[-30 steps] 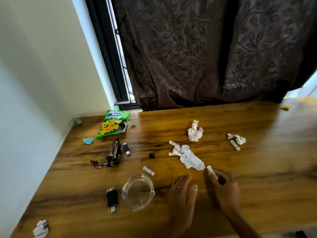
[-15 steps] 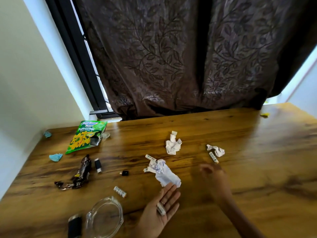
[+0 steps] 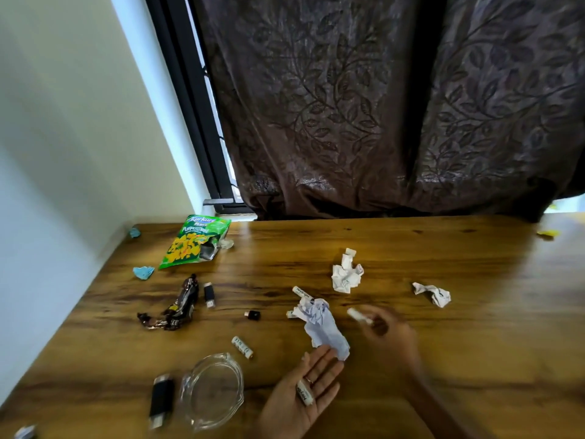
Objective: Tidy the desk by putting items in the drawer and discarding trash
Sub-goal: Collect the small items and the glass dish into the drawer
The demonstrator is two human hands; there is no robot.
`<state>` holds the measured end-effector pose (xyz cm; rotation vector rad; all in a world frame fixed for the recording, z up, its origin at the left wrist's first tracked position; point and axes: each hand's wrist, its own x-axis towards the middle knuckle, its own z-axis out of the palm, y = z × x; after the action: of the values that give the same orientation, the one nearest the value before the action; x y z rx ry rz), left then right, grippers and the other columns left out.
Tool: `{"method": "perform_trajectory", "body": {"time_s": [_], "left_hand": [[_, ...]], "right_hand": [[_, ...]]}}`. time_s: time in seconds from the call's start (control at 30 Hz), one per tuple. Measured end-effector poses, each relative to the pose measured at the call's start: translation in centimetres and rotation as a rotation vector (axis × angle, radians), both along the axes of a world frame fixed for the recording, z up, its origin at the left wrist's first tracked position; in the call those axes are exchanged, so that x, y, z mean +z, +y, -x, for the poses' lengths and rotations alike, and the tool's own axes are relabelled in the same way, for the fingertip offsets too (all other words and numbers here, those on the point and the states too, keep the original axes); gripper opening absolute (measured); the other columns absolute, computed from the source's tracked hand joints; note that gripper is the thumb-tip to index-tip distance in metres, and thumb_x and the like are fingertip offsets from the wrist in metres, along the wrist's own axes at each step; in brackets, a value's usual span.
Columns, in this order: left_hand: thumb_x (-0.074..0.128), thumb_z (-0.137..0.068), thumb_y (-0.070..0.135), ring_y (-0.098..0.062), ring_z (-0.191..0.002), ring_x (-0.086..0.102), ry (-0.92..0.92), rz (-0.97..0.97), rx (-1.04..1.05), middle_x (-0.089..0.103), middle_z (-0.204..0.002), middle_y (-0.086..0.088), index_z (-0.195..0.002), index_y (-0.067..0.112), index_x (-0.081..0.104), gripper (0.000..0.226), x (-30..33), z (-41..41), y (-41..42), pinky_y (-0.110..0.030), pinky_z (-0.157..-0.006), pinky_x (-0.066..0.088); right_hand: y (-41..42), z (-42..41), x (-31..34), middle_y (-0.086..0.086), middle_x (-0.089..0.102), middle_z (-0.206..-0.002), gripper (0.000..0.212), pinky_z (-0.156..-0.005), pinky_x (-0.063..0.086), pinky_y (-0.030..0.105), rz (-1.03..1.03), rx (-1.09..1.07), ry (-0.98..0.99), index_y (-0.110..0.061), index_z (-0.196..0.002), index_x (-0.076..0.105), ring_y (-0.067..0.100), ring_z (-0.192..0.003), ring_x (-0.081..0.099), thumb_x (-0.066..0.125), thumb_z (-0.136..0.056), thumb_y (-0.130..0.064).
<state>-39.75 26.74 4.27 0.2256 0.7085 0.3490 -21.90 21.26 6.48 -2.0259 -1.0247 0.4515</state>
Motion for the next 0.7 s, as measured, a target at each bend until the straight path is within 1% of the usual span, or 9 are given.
{"method": "perform_trajectory", "body": {"time_s": [0.07, 0.13, 0.2, 0.27, 0.33, 0.4, 0.5, 0.6, 0.7], "left_hand": [[0.043, -0.091, 0.03, -0.025, -0.102, 0.068, -0.045, -0.005, 0.073, 0.064, -0.124, -0.012, -0.123, 0.004, 0.058, 0.044, 0.5, 0.5, 0.2, -0.04, -0.081, 0.057], [0.041, -0.095, 0.032, -0.027, -0.093, 0.071, -0.07, -0.004, 0.149, 0.067, -0.115, -0.017, -0.118, 0.002, 0.061, 0.043, 1.2, 1.2, 0.5, -0.04, -0.078, 0.057], [0.044, -0.093, 0.034, -0.027, -0.097, 0.069, -0.07, -0.021, 0.183, 0.065, -0.119, -0.019, -0.121, 0.002, 0.059, 0.046, 1.6, 1.9, 0.9, -0.038, -0.078, 0.058], [0.049, -0.086, 0.031, -0.026, -0.107, 0.065, -0.043, -0.033, 0.2, 0.061, -0.126, -0.017, -0.126, 0.004, 0.057, 0.049, 1.6, 2.5, 1.4, -0.037, -0.079, 0.058], [0.052, -0.082, 0.026, -0.027, -0.111, 0.063, -0.011, -0.033, 0.237, 0.062, -0.126, -0.018, -0.128, 0.004, 0.055, 0.051, 1.1, 3.2, 2.0, -0.039, -0.084, 0.056], [0.053, -0.082, 0.025, -0.026, -0.106, 0.066, 0.002, -0.044, 0.258, 0.064, -0.123, -0.015, -0.126, 0.005, 0.056, 0.049, 1.0, 3.8, 2.6, -0.039, -0.085, 0.055], [0.048, -0.088, 0.028, -0.022, -0.107, 0.065, 0.03, -0.098, 0.224, 0.067, -0.121, -0.007, -0.125, 0.01, 0.058, 0.042, 1.2, 4.5, 3.2, -0.036, -0.09, 0.053], [0.043, -0.093, 0.028, -0.021, -0.11, 0.063, 0.038, -0.102, 0.204, 0.066, -0.122, -0.007, -0.125, 0.01, 0.057, 0.04, 1.4, 4.6, 3.8, -0.035, -0.097, 0.046], [0.043, -0.092, 0.03, -0.02, -0.111, 0.063, 0.03, -0.102, 0.193, 0.065, -0.124, -0.006, -0.123, 0.011, 0.058, 0.04, 1.7, 4.3, 4.6, -0.034, -0.096, 0.046]], "right_hand": [[0.6, 3.8, 0.7, -0.017, 0.062, -0.091, 0.025, -0.062, 0.05, 0.009, -0.094, 0.133, 0.0, -0.029, -0.108, 0.062, -0.003, -0.078, 0.062, 0.065, -0.085, -0.018], [1.4, 6.7, 0.7, -0.016, 0.063, -0.092, 0.018, -0.069, 0.046, 0.006, -0.149, 0.273, -0.028, -0.026, -0.101, 0.067, -0.005, -0.086, 0.058, 0.064, -0.084, -0.025], [2.1, 8.3, 0.3, -0.019, 0.061, -0.089, 0.022, -0.072, 0.04, 0.007, -0.131, 0.419, -0.093, -0.027, -0.095, 0.068, -0.003, -0.088, 0.052, 0.055, -0.082, -0.04], [2.9, 8.9, -0.1, -0.024, 0.059, -0.087, 0.028, -0.077, 0.038, 0.012, -0.131, 0.481, -0.161, -0.028, -0.088, 0.068, -0.002, -0.089, 0.046, 0.048, -0.082, -0.047], [3.9, 8.7, -0.6, -0.022, 0.06, -0.09, 0.029, -0.079, 0.041, 0.021, -0.137, 0.438, -0.265, -0.029, -0.088, 0.067, 0.0, -0.093, 0.046, 0.044, -0.084, -0.047], [4.9, 7.8, -1.2, -0.017, 0.063, -0.1, 0.027, -0.08, 0.043, 0.027, -0.097, 0.38, -0.485, -0.035, -0.091, 0.066, 0.006, -0.102, 0.046, 0.044, -0.083, -0.047], [5.8, 6.3, -1.8, -0.013, 0.062, -0.112, 0.026, -0.074, 0.049, 0.036, 0.129, 0.34, -0.683, -0.04, -0.092, 0.065, 0.016, -0.107, 0.055, 0.051, -0.074, -0.052], [5.7, 4.7, -2.8, -0.007, 0.063, -0.111, 0.029, -0.071, 0.05, 0.041, 0.234, 0.302, -0.707, -0.036, -0.088, 0.067, 0.022, -0.103, 0.06, 0.077, -0.061, -0.043], [5.7, 3.3, -3.2, -0.002, 0.066, -0.107, 0.033, -0.071, 0.049, 0.046, 0.27, 0.221, -0.695, -0.031, -0.082, 0.07, 0.027, -0.103, 0.059, 0.086, -0.053, -0.031]]}}
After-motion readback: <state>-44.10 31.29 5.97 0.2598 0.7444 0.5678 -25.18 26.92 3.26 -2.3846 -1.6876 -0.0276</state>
